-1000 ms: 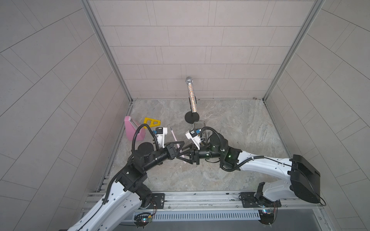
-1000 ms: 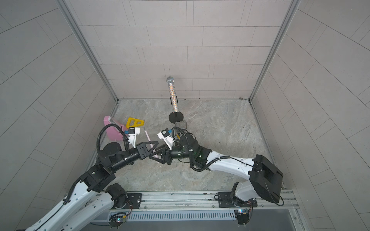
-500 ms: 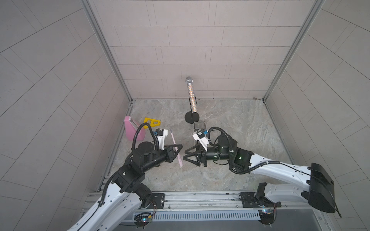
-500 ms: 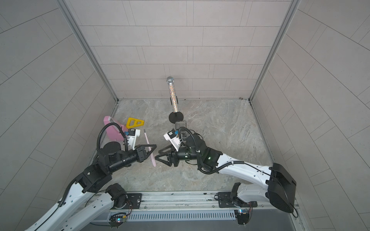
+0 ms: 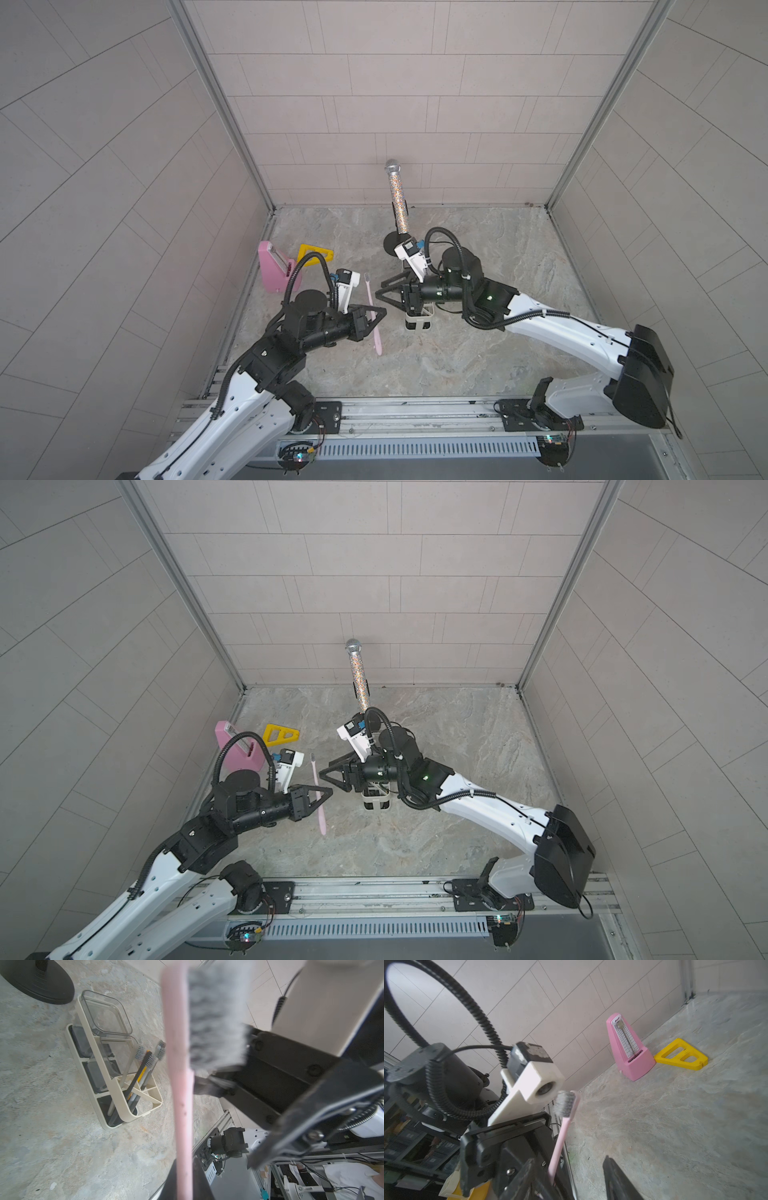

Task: Place the toothbrush into the toothbrush holder
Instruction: Pick up the toothbrush from the center of the board.

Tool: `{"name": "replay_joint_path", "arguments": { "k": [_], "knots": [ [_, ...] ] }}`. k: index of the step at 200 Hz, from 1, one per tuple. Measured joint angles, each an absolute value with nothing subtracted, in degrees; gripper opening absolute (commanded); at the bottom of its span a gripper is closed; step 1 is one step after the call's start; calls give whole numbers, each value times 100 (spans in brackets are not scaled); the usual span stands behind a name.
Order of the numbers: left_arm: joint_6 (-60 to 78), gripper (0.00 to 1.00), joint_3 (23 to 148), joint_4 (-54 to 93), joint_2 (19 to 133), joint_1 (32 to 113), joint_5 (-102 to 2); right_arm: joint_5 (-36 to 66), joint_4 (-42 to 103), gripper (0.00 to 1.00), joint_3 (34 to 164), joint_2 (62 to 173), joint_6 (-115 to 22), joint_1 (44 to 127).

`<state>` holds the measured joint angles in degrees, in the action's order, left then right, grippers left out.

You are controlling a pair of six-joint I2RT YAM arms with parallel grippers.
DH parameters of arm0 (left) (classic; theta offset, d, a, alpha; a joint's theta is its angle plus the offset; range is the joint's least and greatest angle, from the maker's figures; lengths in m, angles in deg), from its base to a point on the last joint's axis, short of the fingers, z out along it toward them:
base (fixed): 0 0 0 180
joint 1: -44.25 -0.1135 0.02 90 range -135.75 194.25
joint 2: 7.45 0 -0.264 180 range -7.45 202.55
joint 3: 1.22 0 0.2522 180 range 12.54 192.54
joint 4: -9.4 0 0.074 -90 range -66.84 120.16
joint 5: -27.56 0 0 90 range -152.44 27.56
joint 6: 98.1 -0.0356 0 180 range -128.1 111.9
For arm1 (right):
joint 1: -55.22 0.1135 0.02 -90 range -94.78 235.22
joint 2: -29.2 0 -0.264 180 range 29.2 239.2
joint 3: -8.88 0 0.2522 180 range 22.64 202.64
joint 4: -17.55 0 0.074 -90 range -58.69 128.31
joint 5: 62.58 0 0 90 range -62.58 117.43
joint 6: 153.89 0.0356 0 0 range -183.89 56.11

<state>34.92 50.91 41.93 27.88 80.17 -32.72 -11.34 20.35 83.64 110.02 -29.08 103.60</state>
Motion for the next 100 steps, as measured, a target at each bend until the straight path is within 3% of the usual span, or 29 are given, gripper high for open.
{"name": "replay_joint_path", "arguments": {
  "k": [58, 100],
  "knots": [
    [3593, 3, 5088, 4108, 2849, 8042, -3047, -1538, 1609, 45, 8580, 11546, -2545, 10379],
    [3630, 3, 5086, 4053, 2852, 8055, -3017, -1739, 1473, 11, 8834, 11701, -2421, 10405]
  ]
}}
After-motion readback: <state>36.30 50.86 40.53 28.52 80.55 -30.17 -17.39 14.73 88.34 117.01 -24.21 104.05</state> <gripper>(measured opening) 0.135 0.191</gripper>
